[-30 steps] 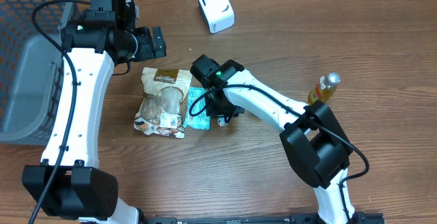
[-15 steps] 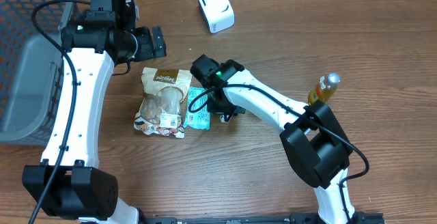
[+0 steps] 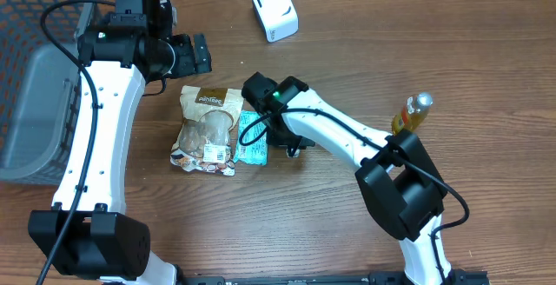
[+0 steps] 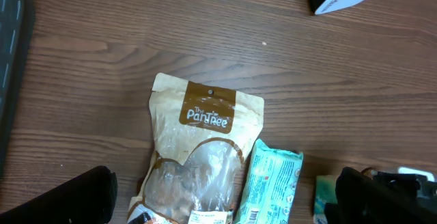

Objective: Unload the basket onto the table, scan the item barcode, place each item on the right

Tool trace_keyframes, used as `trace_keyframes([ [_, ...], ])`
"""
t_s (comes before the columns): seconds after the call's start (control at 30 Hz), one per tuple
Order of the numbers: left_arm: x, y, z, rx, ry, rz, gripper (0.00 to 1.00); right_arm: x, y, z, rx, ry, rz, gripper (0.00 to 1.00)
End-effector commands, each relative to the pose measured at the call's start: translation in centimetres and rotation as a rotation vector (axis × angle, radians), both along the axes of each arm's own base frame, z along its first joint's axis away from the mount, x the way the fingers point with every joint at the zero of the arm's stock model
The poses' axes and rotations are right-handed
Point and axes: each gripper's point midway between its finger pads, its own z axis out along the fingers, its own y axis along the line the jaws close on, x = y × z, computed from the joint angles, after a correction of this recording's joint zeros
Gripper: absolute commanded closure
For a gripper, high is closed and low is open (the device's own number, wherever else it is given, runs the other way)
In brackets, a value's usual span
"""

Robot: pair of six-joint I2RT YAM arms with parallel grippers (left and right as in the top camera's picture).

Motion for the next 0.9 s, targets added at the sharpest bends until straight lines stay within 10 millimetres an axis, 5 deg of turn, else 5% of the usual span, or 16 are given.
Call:
trace_keyframes([
  [0.0,0.2,0.0,0.4,-0.004,-0.013,-0.011,0.0,0.6,1.3,1.8,0.022,-0.071,0.011,0.82],
  [0.53,0.2,0.0,0.4,-0.004,-0.013,-0.011,0.0,1.1,2.8,1.2,0.04,-0.145,0.014,0.81],
  [0.87,0.2,0.0,0.4,-0.004,-0.013,-0.011,0.0,1.6,1.2,1.5,-0.046,-0.187,0.011,0.81],
])
